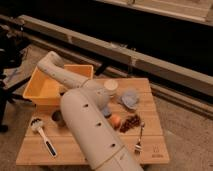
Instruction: Wipe tray with eraser
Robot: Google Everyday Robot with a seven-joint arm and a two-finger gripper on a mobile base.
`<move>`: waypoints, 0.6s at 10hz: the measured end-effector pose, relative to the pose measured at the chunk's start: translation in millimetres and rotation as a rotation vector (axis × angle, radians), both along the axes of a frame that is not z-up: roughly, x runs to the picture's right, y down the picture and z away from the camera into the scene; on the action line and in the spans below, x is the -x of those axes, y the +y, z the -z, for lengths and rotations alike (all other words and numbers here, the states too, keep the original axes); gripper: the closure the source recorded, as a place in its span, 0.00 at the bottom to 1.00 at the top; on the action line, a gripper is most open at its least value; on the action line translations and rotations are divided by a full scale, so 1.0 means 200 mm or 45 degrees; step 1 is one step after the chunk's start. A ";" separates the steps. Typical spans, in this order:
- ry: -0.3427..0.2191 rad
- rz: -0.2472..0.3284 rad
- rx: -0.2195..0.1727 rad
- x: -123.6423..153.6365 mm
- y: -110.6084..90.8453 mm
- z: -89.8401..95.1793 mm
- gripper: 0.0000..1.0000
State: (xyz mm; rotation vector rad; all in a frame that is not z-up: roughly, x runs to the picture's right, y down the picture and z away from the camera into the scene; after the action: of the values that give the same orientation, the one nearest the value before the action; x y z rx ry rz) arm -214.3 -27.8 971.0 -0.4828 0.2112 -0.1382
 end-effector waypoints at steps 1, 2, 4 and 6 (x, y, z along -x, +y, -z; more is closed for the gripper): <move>0.003 0.001 0.007 -0.06 0.02 0.03 0.86; -0.002 0.003 0.011 -0.10 0.04 0.06 0.86; -0.027 -0.003 0.032 -0.19 0.08 0.10 0.86; -0.072 0.007 0.060 -0.21 0.11 0.12 0.86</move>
State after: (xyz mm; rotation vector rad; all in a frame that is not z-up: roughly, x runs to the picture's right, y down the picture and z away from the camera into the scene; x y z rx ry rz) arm -172.4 -6.6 946.4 -0.5246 0.1537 -0.1621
